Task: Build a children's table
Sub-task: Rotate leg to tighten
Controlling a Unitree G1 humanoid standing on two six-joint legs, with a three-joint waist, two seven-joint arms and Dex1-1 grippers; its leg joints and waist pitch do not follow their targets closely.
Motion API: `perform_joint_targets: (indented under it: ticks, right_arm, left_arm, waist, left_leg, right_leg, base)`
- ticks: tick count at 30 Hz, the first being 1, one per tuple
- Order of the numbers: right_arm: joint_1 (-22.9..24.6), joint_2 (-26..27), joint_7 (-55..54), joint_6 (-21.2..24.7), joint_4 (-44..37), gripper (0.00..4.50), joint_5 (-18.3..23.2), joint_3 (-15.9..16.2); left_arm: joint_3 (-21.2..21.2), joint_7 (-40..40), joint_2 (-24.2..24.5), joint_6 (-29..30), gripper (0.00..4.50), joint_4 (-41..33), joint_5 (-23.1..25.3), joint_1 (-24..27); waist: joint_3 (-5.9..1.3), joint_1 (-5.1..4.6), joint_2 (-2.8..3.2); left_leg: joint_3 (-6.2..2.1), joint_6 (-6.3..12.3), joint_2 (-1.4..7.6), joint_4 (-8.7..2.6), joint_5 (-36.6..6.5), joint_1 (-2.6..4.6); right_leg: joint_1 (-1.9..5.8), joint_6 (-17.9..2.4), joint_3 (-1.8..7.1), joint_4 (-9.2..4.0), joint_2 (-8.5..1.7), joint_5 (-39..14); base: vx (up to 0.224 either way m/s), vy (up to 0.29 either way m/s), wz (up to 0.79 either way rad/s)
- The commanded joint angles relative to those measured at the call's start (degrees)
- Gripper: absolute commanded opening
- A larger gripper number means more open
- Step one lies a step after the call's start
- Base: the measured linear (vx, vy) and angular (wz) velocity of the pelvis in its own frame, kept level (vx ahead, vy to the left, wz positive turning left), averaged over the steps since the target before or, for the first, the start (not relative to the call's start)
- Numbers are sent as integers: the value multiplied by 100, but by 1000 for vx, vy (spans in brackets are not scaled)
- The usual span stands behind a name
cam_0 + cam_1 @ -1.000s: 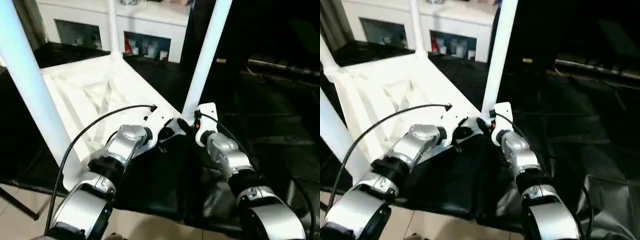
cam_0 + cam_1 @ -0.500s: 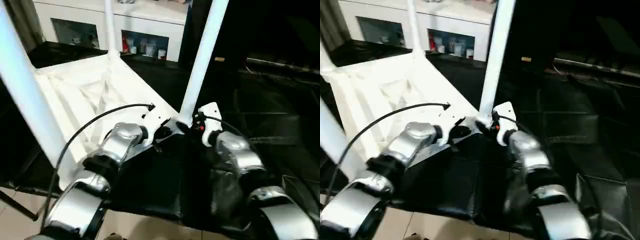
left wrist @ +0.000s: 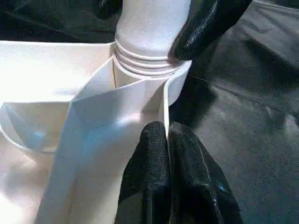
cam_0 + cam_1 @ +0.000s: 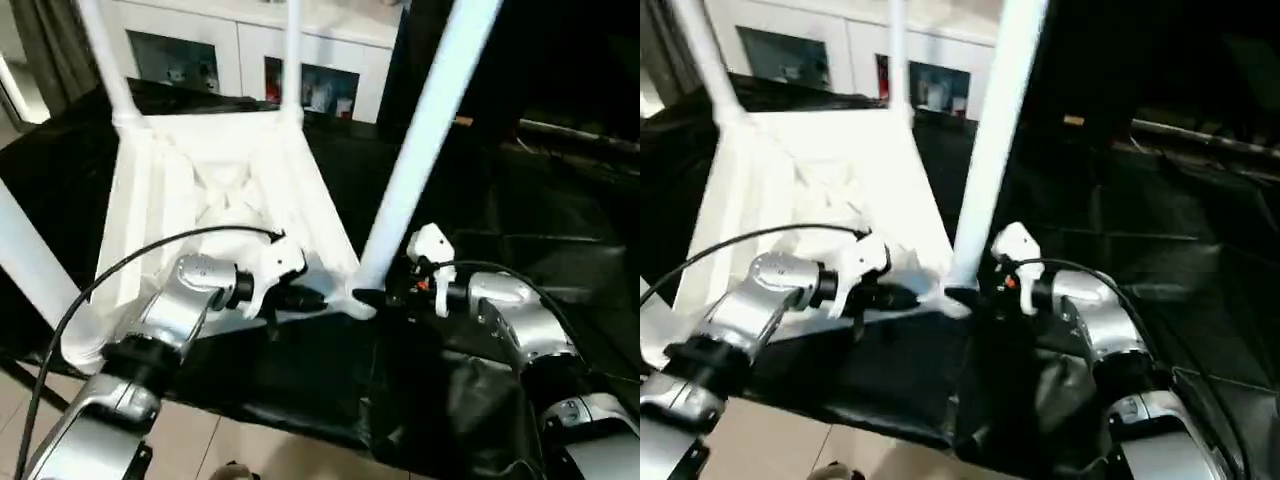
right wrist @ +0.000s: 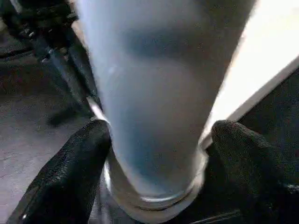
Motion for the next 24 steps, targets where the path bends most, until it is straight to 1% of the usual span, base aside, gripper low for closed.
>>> perform_joint_targets:
  ticks: [1,2,3,4,6,7,8,9,10,11,14,20,21,22,24]
  right_arm:
    - [51,-115,103,78,-114,381,-33,22]
    - [79,-127,115,69,-137,381,-49,42]
    - [95,-132,117,71,-153,351,-53,50]
    - [100,-136,105,64,-143,351,-58,54]
    - [91,-132,108,85,-120,344,-50,40]
    - [79,-123,69,93,-107,324,-59,17]
    - [75,-117,39,103,-109,324,-65,2]
    - [63,-100,22,118,-99,309,-44,-26]
    - [57,-89,13,125,-94,309,-27,-44]
    - [58,-86,20,128,-101,298,-19,-53]
    - [69,-83,71,146,-128,279,2,-61]
    - [127,-67,166,177,-163,276,51,-34]
    - [136,-32,82,199,-111,276,39,-50]
    - [133,-15,30,210,-76,276,27,-63]
    - [28,123,-674,84,281,276,-176,-165]
  left_arm:
    - [-86,-68,-31,57,0,-141,-126,60]
    - [-82,-79,-13,91,0,-191,-134,84]
    - [-80,-90,0,116,0,-228,-140,100]
    - [-74,-99,14,146,0,-259,-142,112]
    - [-65,-85,23,185,0,-296,-134,121]
    - [-53,-75,21,199,0,-307,-125,123]
    - [-45,-70,21,209,0,-319,-119,126]
    - [-37,-65,20,208,0,-316,-116,124]
    - [-33,-63,19,208,0,-314,-114,123]
    - [-30,-58,20,213,0,-315,-116,122]
    - [-34,-48,33,242,0,-338,-128,131]
    - [-53,-115,73,324,0,-398,-160,179]
    - [-55,-111,68,330,0,-392,-161,187]
    - [-54,-98,61,327,0,-382,-158,186]
    - [-11,211,-69,289,0,-195,-69,110]
  waist:
    - [-354,-4,4]
    - [-359,-4,-13]
    - [-359,-4,-18]
    - [-362,-4,-9]
    - [-363,-11,-10]
    - [-362,-15,-21]
    - [-364,-13,-12]
    - [-364,-16,-8]
    - [-363,-19,-8]
    - [-362,-23,-20]
    - [-362,-22,-25]
    - [-370,-24,-23]
    - [-370,-23,-11]
    - [-364,-25,-13]
    - [-360,-34,-6]
  left_leg:
    - [-153,47,322,-403,-1730,106]
    - [-152,52,315,-397,-1674,94]
    - [-152,55,315,-398,-1644,90]
    - [-151,66,316,-395,-1601,96]
    - [-143,83,309,-388,-1552,95]
    - [-138,100,304,-383,-1527,89]
    - [-140,104,305,-382,-1512,92]
    - [-140,105,306,-382,-1508,93]
    - [-140,103,305,-381,-1510,92]
    - [-140,100,305,-383,-1533,93]
    - [-142,106,303,-379,-1516,90]
    - [-139,127,305,-374,-1425,87]
    - [-137,128,300,-370,-1421,85]
    - [-137,127,297,-373,-1446,83]
    - [-145,86,297,-378,-1484,81]
  right_leg:
    - [249,-1011,341,-424,-446,-1875]
    - [258,-1015,342,-411,-445,-1811]
    - [264,-1023,343,-407,-448,-1787]
    - [261,-1035,342,-404,-446,-1754]
    - [261,-1057,344,-398,-438,-1677]
    - [263,-1061,342,-399,-436,-1659]
    - [263,-1061,342,-398,-437,-1663]
    - [263,-1062,342,-397,-435,-1654]
    - [264,-1063,340,-400,-435,-1651]
    - [263,-1054,338,-403,-431,-1678]
    - [266,-1026,340,-406,-439,-1750]
    - [271,-1075,338,-380,-431,-1578]
    - [272,-1079,339,-380,-430,-1564]
    - [273,-1062,336,-394,-432,-1628]
    - [265,-1036,335,-404,-442,-1725]
  base:
    - [0,0,0]
    - [0,0,0]
    - [0,0,0]
    - [0,0,0]
    - [0,0,0]
    - [0,0,0]
    - [0,0,0]
    - [0,0,0]
    - [0,0,0]
    - [0,0,0]
    - [0,0,0]
    - [0,0,0]
    - [0,0,0]
    - [0,0,0]
    - [0,0,0]
